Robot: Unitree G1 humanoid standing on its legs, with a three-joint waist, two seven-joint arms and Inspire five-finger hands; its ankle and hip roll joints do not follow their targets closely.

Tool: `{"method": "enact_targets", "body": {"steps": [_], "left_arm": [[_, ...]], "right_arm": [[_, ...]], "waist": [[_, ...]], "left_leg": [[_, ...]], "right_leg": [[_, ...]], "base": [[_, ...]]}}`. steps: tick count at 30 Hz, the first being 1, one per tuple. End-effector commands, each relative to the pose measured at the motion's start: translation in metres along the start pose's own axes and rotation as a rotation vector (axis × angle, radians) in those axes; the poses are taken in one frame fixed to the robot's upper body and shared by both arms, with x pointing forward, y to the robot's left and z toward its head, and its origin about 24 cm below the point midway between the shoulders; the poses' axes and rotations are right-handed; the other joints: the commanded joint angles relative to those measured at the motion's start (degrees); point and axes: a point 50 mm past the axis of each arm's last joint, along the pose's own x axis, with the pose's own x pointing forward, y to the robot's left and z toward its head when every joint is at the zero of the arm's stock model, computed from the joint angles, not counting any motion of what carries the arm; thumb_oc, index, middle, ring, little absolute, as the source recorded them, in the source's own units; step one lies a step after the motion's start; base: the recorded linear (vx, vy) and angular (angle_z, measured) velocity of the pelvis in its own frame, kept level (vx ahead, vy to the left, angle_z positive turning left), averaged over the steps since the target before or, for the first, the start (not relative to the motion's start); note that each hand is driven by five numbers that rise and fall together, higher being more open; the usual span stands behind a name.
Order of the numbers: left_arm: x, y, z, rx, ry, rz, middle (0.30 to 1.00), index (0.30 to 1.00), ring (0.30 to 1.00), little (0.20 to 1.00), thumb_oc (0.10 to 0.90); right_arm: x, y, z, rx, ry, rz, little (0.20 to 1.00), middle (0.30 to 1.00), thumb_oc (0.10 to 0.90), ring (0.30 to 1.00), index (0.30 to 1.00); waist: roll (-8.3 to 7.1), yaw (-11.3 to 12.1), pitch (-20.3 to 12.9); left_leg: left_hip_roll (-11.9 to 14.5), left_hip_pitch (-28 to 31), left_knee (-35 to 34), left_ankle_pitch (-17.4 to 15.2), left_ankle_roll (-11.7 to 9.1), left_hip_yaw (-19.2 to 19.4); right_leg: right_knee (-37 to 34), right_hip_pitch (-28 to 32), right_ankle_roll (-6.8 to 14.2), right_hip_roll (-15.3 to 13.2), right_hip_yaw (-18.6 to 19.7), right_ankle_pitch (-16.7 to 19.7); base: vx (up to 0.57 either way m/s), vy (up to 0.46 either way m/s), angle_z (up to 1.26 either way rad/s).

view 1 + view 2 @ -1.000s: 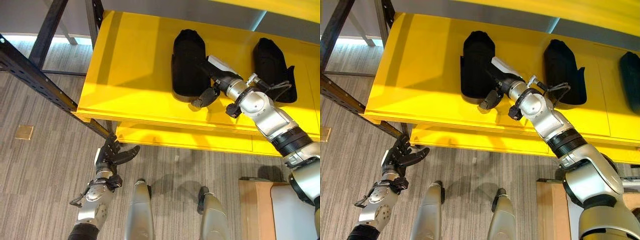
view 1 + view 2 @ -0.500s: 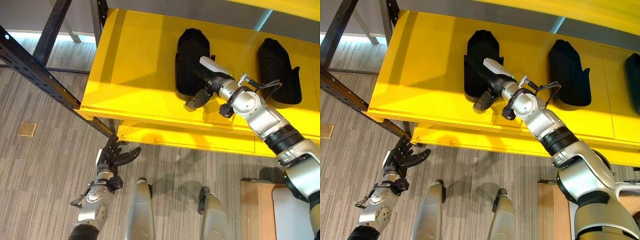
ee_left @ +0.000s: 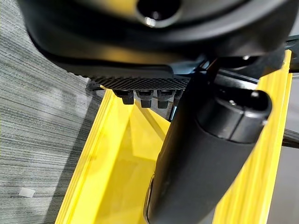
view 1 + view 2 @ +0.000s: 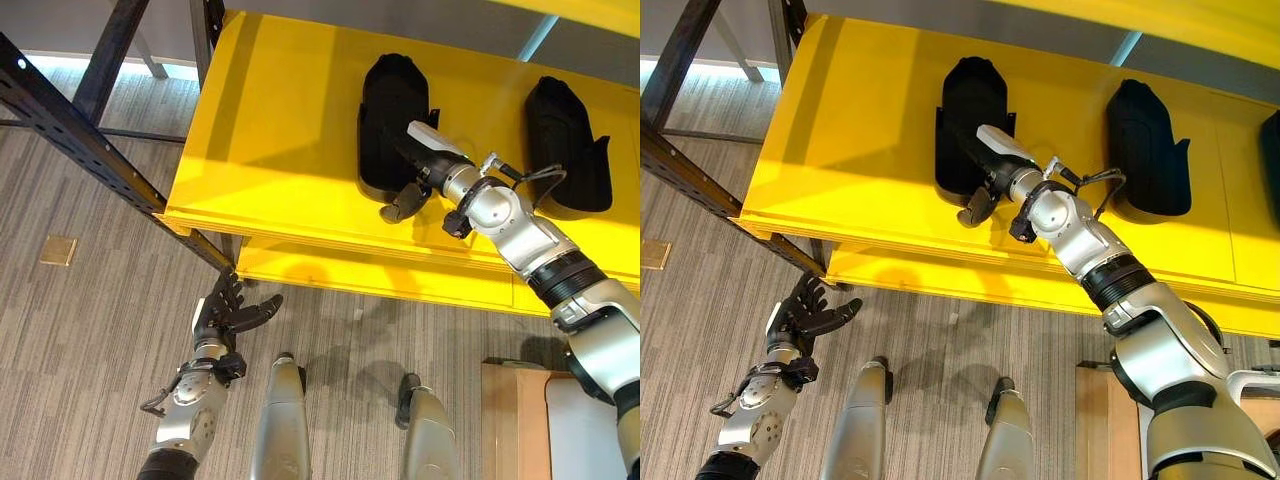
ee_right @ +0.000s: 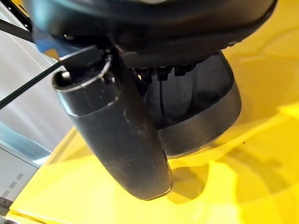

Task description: Move parts from the plastic box to the shelf.

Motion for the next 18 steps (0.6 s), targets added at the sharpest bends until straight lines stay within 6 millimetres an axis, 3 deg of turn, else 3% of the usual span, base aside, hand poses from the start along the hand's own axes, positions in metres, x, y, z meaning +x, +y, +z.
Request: {"method": "enact_targets", "body": {"steps": [1,18], "left_arm": [[-0.001,-0.006,0.019,0.024,-0.126,-0.062,1.0,1.0,1.0,1.0,0.9],[-0.002,-0.004,0.02,0.021,-0.131,-0.051,1.0,1.0,1.0,1.0,0.9]], "right_arm": [[0.01,-0.041,0.03,-0.007,-0.102,-0.178,1.0,1.0,0.9,1.0,1.0],[0.01,-0.044,0.009,0.078,-0.004,-0.258,1.0,1.0,0.9,1.0,1.0]], "waist": [[-0.38,0.48,-3.98],[0.26,0.65,-3.55]], "left_leg": [[0.3,-3.59,-2.12,2.43,1.44,-3.97],[0.17,-3.91,-1.71,2.31,1.47,-3.87]], "right_leg": [[2.84,2.6,-3.76,0.06,0.05,-2.95],[3.66,1.94,-3.79,0.03,0.29,-3.17]], "base": [[0.0,0.0,0.0],[0.0,0.0,0.0]]}}
